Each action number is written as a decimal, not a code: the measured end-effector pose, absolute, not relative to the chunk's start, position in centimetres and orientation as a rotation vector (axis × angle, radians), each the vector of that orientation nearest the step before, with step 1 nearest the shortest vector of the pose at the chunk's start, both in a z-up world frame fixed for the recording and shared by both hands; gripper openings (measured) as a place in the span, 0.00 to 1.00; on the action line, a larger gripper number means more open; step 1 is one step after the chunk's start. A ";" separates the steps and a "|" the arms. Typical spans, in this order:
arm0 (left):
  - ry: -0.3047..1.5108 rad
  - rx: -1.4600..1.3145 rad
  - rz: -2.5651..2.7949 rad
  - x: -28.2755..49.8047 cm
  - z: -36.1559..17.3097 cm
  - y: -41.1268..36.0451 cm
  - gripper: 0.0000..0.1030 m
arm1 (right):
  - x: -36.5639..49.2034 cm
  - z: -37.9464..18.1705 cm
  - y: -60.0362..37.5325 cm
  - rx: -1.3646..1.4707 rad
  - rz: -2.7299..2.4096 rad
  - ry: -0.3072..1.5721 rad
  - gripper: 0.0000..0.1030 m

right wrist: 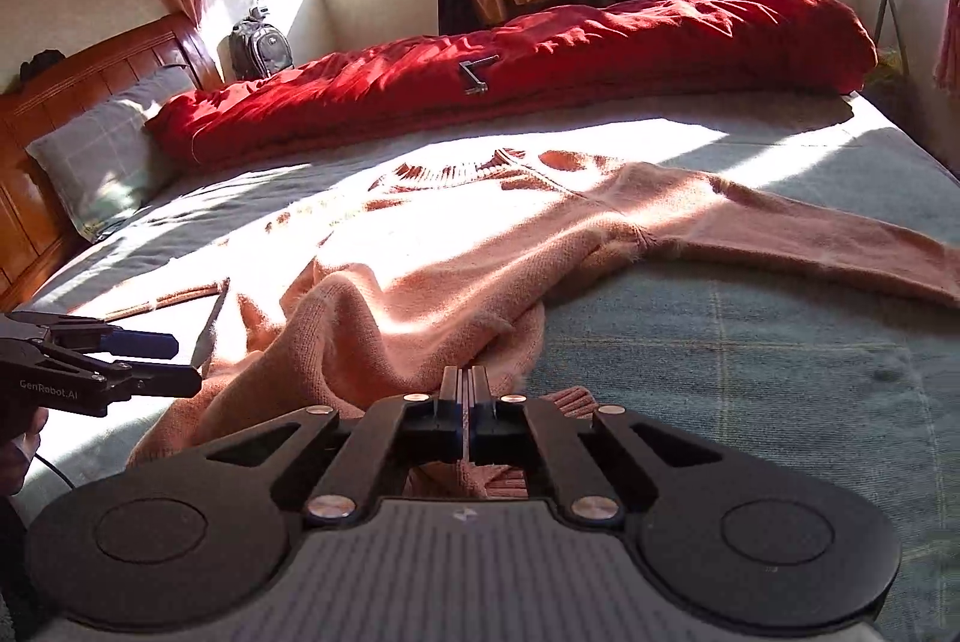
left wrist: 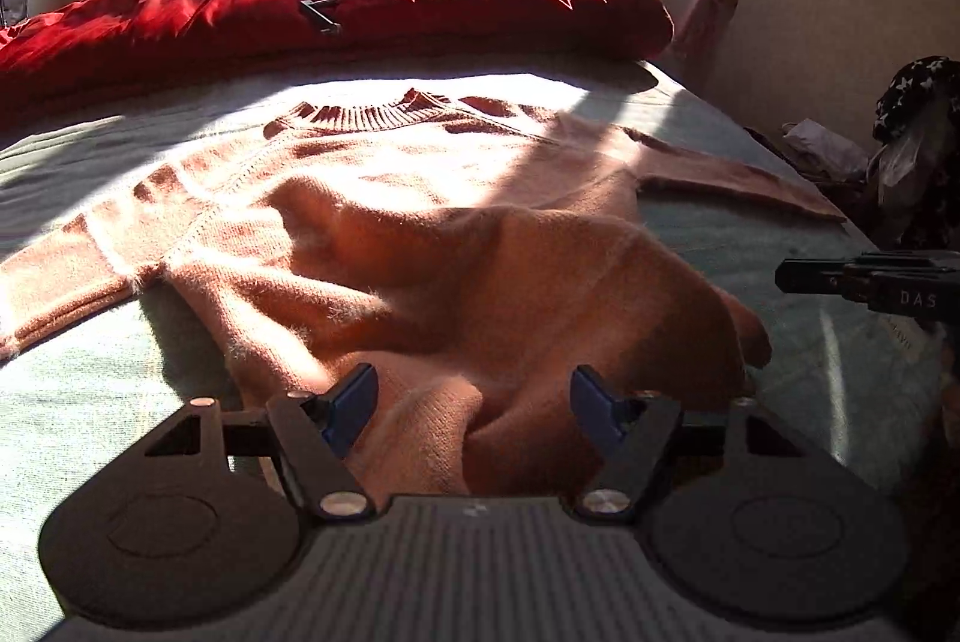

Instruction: Fold clothes

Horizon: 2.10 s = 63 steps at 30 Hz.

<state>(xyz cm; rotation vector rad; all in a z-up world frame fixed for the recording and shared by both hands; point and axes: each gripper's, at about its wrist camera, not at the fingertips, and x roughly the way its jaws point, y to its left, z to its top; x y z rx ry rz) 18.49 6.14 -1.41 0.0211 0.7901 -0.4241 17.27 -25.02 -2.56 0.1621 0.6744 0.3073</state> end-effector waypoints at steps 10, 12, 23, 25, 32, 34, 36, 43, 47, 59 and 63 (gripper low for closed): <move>0.807 0.047 -0.307 14.3 -1.5 3.8 0.69 | 17.9 -6.6 -25.7 0.103 0.528 0.687 0.40; 0.804 0.049 -0.297 13.7 -1.4 2.9 0.69 | 18.4 -7.4 -24.7 0.041 0.562 0.685 0.40; 0.785 0.132 -0.298 11.5 -1.2 -2.0 0.70 | 18.1 -5.2 -28.3 0.181 0.675 0.656 0.08; 0.782 0.142 -0.307 11.5 -1.1 -2.8 0.70 | 17.8 -4.5 -29.5 0.237 0.692 0.651 0.08; 0.785 0.179 -0.349 11.5 -1.0 -5.5 0.70 | 15.5 -1.2 -35.0 0.311 0.666 0.601 0.08; 0.791 0.190 -0.357 11.7 -1.1 -6.1 0.70 | 15.0 -1.5 -36.2 0.308 0.628 0.620 0.08; 0.798 0.198 -0.359 11.8 -1.2 -6.6 0.70 | 14.5 -2.4 -37.2 0.312 0.601 0.646 0.09; 0.823 0.216 -0.338 11.5 -1.5 -7.5 0.70 | 13.2 -5.7 -40.4 0.374 0.489 0.704 0.16; 0.831 0.211 -0.298 11.0 -1.6 -7.0 0.70 | 13.2 -6.5 -40.7 0.370 0.470 0.715 0.39; 0.869 0.097 -0.043 8.5 -2.1 -1.4 0.70 | 15.1 -6.3 -38.1 0.289 0.509 0.676 0.75; 0.807 0.024 0.040 8.1 -1.3 1.8 0.70 | 15.7 -5.7 -36.7 0.269 0.554 0.658 0.82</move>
